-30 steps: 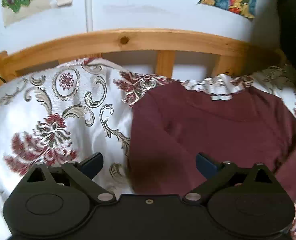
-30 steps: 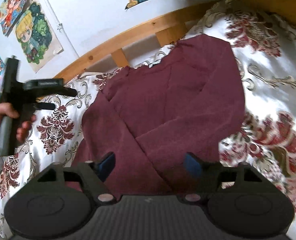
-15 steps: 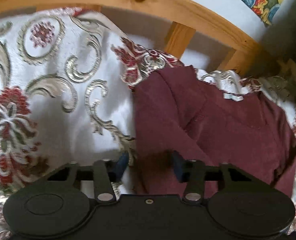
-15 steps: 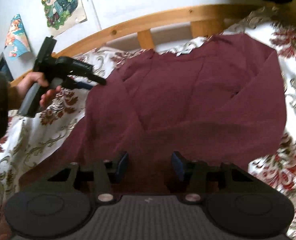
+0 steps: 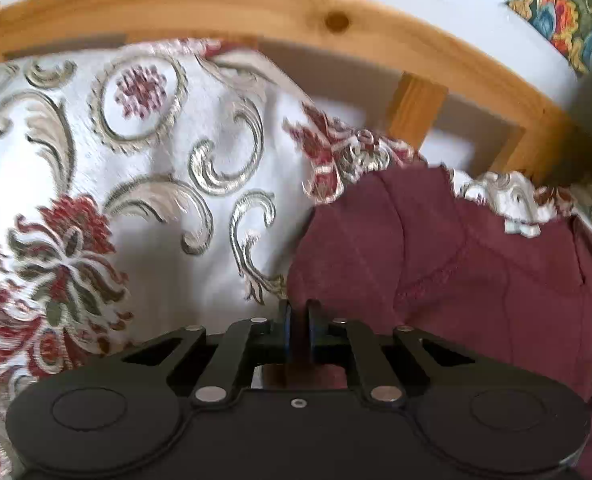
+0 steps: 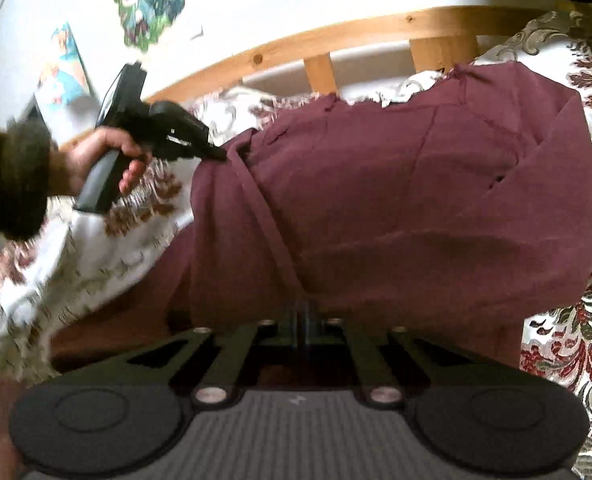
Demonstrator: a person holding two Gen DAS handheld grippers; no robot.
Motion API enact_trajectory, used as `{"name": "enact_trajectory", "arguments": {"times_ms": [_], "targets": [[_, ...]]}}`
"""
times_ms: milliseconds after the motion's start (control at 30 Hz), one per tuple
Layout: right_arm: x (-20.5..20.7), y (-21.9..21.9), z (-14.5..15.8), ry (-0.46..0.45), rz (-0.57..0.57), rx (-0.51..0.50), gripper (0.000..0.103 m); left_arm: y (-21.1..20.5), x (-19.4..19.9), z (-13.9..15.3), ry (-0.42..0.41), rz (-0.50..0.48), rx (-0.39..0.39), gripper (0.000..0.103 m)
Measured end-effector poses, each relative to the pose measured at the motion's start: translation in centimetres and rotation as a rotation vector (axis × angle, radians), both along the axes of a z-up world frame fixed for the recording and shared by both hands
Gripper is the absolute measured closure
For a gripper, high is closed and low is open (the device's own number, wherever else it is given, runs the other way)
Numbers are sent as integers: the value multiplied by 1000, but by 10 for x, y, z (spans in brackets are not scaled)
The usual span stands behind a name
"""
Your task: Fold small clothes
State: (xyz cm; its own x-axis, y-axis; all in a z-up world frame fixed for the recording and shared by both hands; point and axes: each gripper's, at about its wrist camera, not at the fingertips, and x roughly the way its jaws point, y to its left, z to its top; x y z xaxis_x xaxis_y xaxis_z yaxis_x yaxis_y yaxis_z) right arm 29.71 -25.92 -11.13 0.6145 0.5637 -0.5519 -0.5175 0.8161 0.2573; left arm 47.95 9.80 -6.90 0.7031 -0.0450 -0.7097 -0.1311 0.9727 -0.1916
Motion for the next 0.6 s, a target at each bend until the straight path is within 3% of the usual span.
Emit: {"name": "enact_trajectory", "arguments": {"times_ms": [133, 267, 333, 433, 533, 600], "targets": [[8, -13, -4, 41, -9, 69, 97, -1, 5, 6, 18, -18, -34, 53], [16, -22, -8, 69, 0, 126, 89, -9, 12, 25, 113, -87, 62, 42], [19, -24, -10, 66, 16, 129, 76, -17, 12, 36, 172, -128, 135, 40], [20, -23, -10, 58, 43, 128, 63, -29, 4, 57, 259, -172, 226, 26], [20, -21, -8, 35, 65, 102, 49, -42, -16, 83, 299, -209, 269, 17], [17, -24, -8, 30, 60, 100, 41, -49, -37, 97, 280, -249, 267, 8]]}}
